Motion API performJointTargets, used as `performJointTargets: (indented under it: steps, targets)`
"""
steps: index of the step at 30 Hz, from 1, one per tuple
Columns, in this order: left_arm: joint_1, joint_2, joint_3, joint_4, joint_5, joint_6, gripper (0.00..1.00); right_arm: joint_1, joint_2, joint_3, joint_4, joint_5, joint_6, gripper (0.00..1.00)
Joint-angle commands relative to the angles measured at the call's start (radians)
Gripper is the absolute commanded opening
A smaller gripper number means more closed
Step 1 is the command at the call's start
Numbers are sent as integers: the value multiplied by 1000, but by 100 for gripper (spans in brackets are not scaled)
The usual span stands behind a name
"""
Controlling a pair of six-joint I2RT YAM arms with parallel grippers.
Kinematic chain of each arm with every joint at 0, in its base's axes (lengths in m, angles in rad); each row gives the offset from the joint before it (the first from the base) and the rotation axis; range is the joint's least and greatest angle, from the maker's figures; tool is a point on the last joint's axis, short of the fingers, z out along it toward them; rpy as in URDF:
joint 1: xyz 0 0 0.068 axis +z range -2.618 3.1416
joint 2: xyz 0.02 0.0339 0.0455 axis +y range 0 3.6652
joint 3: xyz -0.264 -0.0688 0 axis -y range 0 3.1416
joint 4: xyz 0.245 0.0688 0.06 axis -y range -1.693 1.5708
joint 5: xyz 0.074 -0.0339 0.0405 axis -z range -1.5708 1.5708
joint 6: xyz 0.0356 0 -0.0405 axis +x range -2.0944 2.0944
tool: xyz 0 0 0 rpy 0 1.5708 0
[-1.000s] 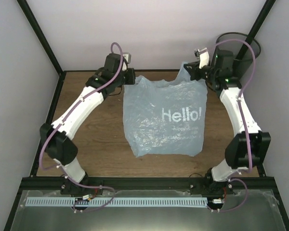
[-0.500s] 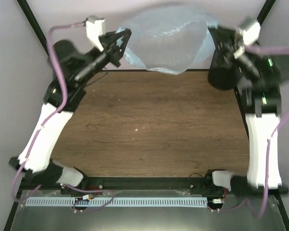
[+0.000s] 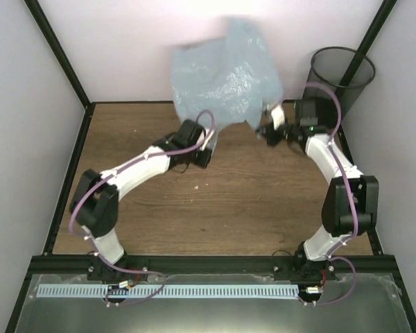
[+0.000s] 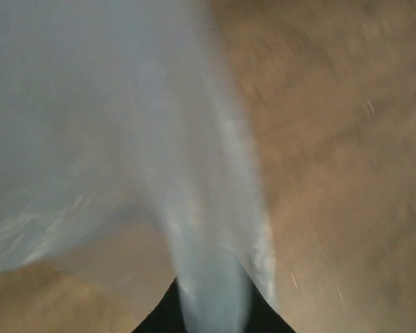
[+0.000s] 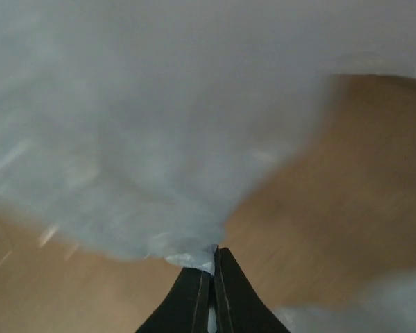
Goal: Put the trash bags into the trash bin
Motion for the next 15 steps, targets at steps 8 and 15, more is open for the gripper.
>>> performJointTargets:
  steps: [8,15]
  targets:
    - [-127,-574,-348,18,-212,2,4,74,-523,-443,121,-217,147,1]
    - [-126,-567,-443,-79,-145,0,4,78,-373,-481,-103,-310,80,6]
